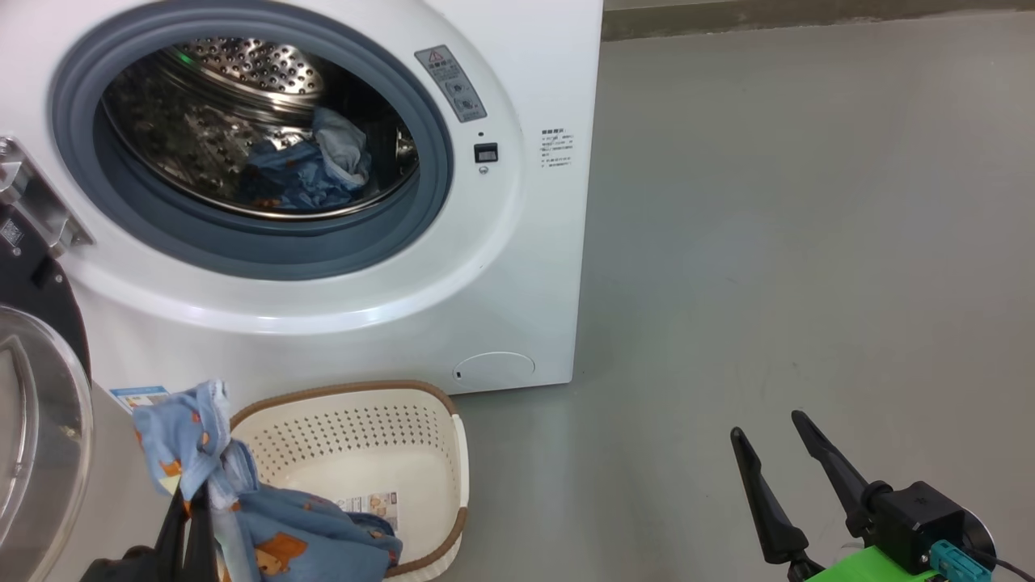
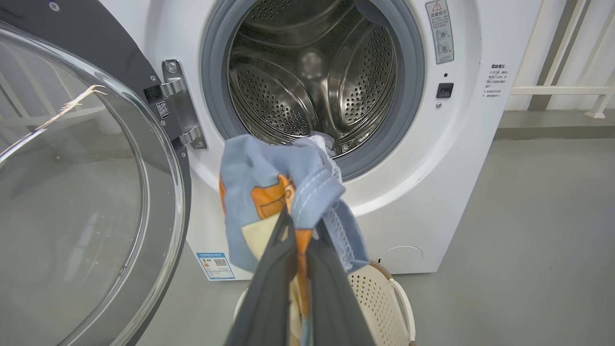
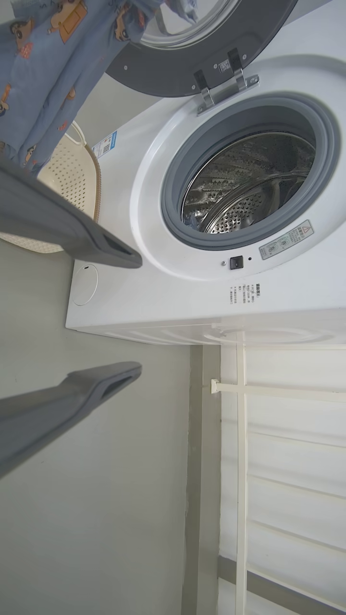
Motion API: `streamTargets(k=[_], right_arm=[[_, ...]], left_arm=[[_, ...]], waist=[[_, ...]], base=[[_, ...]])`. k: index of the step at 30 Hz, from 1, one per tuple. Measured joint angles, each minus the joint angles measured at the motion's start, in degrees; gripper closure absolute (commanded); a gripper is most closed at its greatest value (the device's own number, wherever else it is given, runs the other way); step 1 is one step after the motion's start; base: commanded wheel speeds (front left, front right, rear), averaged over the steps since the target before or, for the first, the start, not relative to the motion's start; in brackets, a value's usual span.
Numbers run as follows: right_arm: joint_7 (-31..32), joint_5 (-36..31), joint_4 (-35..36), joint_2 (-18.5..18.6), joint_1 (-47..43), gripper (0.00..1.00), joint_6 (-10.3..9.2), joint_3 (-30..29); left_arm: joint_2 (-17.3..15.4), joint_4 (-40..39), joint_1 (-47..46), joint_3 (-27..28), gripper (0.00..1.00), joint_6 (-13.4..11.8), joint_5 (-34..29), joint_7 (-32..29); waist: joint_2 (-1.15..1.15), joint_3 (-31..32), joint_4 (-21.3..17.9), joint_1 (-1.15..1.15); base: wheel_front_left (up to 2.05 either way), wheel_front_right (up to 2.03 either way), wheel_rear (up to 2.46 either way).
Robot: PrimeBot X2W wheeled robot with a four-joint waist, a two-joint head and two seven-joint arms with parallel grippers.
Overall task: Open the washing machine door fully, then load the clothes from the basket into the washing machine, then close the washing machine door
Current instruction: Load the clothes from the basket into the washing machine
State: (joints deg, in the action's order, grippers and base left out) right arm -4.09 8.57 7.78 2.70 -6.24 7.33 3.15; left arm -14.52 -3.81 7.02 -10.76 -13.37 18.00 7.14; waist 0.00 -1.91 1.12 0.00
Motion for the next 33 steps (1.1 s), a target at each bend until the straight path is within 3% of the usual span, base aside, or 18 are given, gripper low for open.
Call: streamTargets(k=[13, 23, 33], right_arm=[[-0.01, 0.0, 0.52, -0.01, 0.03, 0.0, 0.0, -0.05], [-0.37, 0.01, 1.55, -0.01, 2.11, 0.0, 0.0, 0.02], [-3.27, 0.81, 1.51, 0.0, 7.6, 0.0, 0.0, 0.43]], left_arm=[[0.18, 2.8, -1.89, -0.89, 1.0, 0.1, 0.89, 0.59], [1.22, 9.12, -12.58, -2.15, 1.0, 3.07, 2.76, 0.56], [1.41, 19.96, -29.16, -0.87, 1.0, 6.38, 4.91, 0.49]], waist=[[0.0, -1.89, -0.33, 0.0], [0.0, -7.43, -1.38, 0.0], [0.0, -16.09, -3.79, 0.0]], base=[[0.0, 0.0, 0.0], [0.0, 0.0, 0.0], [0.0, 0.0, 0.0]])
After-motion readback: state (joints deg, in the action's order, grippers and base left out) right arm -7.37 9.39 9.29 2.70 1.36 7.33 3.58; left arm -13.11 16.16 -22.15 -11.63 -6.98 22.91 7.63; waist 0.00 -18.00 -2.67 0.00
